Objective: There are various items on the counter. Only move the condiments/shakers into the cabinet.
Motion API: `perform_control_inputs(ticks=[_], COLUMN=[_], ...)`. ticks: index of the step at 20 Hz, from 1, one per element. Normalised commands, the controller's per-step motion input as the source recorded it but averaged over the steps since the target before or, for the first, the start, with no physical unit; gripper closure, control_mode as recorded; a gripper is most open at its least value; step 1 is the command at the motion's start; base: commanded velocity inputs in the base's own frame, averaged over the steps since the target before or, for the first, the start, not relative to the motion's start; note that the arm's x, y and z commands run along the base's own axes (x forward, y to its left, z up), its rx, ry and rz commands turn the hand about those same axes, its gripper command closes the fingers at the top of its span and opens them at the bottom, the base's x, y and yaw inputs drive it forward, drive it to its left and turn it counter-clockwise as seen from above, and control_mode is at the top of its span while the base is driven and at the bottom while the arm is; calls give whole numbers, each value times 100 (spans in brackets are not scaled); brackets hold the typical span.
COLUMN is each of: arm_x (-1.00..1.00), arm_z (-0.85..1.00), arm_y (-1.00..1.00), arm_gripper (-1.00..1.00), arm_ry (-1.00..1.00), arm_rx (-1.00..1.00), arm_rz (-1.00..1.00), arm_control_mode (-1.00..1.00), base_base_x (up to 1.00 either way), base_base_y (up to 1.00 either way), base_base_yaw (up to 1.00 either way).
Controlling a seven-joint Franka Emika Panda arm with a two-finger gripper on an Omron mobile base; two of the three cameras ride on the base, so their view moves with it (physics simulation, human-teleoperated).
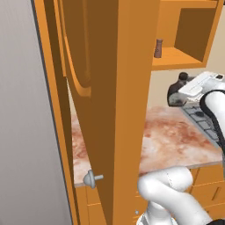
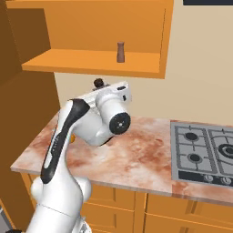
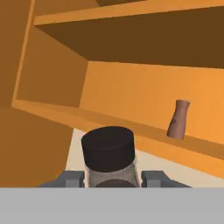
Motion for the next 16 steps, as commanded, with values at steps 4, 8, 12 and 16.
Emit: perform_control_inputs(ticks=[4, 8, 12, 16], arm_x=[-11, 0, -25, -35], arm_z=[62, 5, 88, 100], arm_y=[44, 0, 0, 0], arm_gripper=[100, 100, 100, 100], arm_ry=[28, 0, 21, 25], arm_rx=[3, 1, 15, 16], arm_rz=[-41, -1, -9, -20], arm_control_mode=[-100, -100, -100, -100], base_base_x=[0, 0, 0, 0], base_base_y=[0, 0, 0, 0], base_base_yaw=[0, 0, 0, 0])
